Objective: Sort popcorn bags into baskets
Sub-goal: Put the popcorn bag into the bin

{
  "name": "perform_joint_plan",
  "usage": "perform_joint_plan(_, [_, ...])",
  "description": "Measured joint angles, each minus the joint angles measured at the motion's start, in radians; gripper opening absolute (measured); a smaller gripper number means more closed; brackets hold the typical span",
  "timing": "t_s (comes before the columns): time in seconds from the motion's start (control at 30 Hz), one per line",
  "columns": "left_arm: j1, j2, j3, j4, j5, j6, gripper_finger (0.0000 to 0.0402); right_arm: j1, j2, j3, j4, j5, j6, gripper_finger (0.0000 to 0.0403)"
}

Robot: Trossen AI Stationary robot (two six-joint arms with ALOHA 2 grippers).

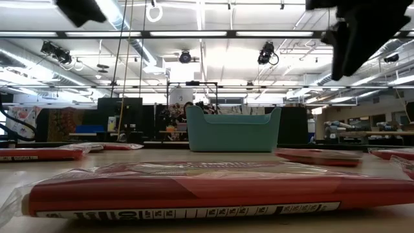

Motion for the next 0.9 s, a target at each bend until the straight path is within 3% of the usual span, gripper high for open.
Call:
perform_joint_plan(0.07, [0.034,0.001,0.0,0.052,-0.001,0.121,0.0121,0.04,0.088,0.05,-0.026,0.047,-0.043,0.0162])
perform_joint_plan(0.13, [0.065,0.016,0.0,0.123,0.0,0.233,0.0121,0.065,0.169,0.103,-0.098,0.072,0.045,0.0162])
perform_joint_plan(0.27, [0.119,0.06,0.0,0.24,0.046,0.329,0.0121,0.088,0.228,0.157,-0.201,0.071,0.634,0.0162])
perform_joint_plan(0.4, [0.16,0.111,0.0,0.3,0.107,0.331,0.0121,0.136,0.225,0.135,-0.146,0.062,1.243,0.0162])
perform_joint_plan(0.5, [0.199,0.138,0.0,0.321,0.171,0.339,0.0121,0.139,0.229,0.071,-0.031,0.032,1.581,0.0163])
perform_joint_plan(0.67, [0.281,0.153,0.0,0.372,0.326,0.381,0.0121,0.063,0.229,-0.061,0.279,0.077,1.606,0.019])
perform_joint_plan(0.8, [0.319,0.149,0.0,0.341,0.331,0.381,0.0121,0.029,0.18,-0.117,0.262,0.09,1.596,0.023])
perform_joint_plan(0.9, [0.323,0.135,0.0,0.299,0.33,0.377,0.0121,0.032,0.126,-0.165,0.226,0.039,1.596,0.0259])
